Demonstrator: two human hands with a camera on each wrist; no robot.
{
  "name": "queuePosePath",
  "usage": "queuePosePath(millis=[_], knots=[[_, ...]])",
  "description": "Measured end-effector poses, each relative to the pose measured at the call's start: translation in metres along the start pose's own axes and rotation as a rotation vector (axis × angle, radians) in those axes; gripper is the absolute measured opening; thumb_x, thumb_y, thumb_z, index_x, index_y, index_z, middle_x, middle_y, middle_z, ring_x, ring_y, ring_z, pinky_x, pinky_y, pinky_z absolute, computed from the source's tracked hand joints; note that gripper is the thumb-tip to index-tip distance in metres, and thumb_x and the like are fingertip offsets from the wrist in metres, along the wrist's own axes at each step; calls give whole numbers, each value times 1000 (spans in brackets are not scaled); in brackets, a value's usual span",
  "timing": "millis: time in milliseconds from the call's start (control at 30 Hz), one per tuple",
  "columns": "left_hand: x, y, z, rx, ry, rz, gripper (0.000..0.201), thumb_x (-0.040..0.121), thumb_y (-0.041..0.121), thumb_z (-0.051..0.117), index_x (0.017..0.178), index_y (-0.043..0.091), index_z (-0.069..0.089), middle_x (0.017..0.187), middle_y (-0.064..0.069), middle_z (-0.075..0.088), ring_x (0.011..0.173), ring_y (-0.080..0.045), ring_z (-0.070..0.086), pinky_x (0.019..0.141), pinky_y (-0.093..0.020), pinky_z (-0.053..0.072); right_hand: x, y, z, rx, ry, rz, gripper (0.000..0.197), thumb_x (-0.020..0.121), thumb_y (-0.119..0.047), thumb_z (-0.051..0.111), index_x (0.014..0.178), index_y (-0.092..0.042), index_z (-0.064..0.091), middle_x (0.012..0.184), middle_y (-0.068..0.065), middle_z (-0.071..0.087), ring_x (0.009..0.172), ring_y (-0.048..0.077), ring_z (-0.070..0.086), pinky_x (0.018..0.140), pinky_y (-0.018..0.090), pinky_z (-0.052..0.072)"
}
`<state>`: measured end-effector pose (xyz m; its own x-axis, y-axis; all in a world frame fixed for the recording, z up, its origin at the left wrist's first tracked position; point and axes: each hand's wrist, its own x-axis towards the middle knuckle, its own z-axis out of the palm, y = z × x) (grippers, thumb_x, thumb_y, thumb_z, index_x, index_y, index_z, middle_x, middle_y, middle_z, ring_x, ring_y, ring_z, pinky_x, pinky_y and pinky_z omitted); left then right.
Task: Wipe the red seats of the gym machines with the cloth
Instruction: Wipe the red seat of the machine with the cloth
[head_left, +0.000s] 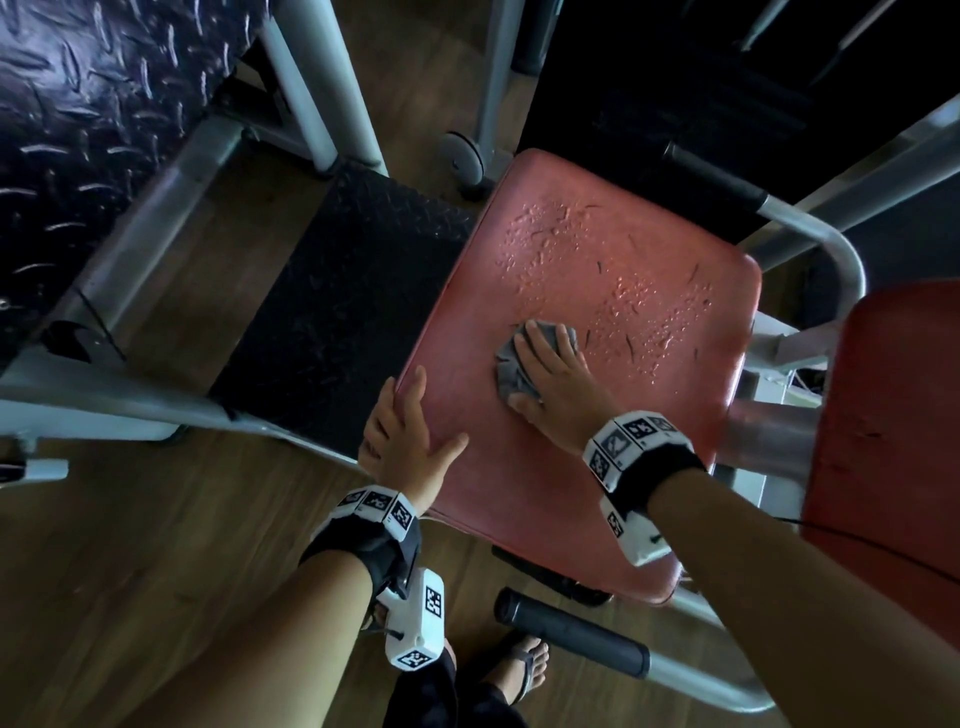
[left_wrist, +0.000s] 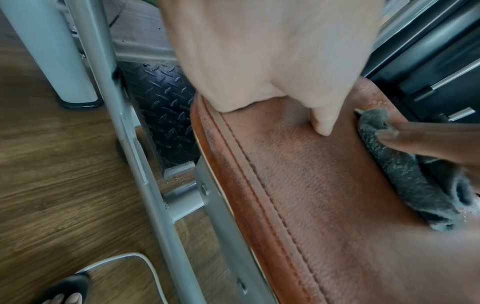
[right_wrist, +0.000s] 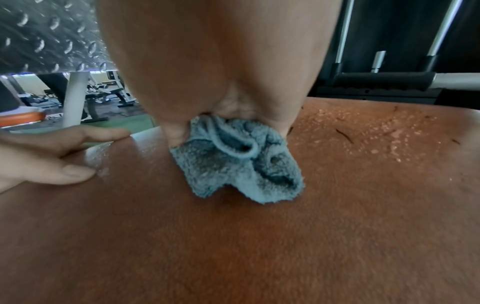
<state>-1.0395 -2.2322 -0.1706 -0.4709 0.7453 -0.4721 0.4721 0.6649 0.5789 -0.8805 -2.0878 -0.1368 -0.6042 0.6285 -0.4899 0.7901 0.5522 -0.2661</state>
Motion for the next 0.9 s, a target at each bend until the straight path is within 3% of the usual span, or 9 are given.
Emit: queuePosePath(millis=[167,433,600,733,900], knots=[[0,1,-1,-11,-2,5,97,81,48,69,149,51,-1,160,9,-9,145,-22,3,114,-52,7,-11,-4,10,13,70,-24,72,100,-42,40,154,-14,2,162,-1,-6,146,32,-18,120,46,-2],[0,0,-3,-9,-38,9,97,82,50,67,147,53,-6,160,9,-12,146,-22,0,114,-53,7,3,-3,6,28,50,-7,74,99,-43,41,155,-16,2,162,-2,-8,146,33,-17,120,51,5],[-2,3,-5,-23,-42,3,97,83,48,67,147,53,-6,160,10,-12,146,-22,0,115,-53,6,-7,-5,17,-74,52,-107,72,97,-49,31,155,-13,7,162,1,-3,146,34,-16,119,53,9],[-2,6,-7,-19,-48,-16,98,83,49,68,148,52,-5,160,9,-10,146,-23,1,115,-53,6,-3,-14,17,-20,78,-22,73,99,-48,36,154,-16,1,162,-1,-10,146,32,-18,119,51,7],[-3,7,-10,-31,-61,-10,99,81,50,67,148,52,-5,160,7,-10,146,-22,2,115,-53,8,28,-15,2,14,139,104,73,98,-50,32,155,-13,3,162,5,-8,146,39,-13,117,56,8]])
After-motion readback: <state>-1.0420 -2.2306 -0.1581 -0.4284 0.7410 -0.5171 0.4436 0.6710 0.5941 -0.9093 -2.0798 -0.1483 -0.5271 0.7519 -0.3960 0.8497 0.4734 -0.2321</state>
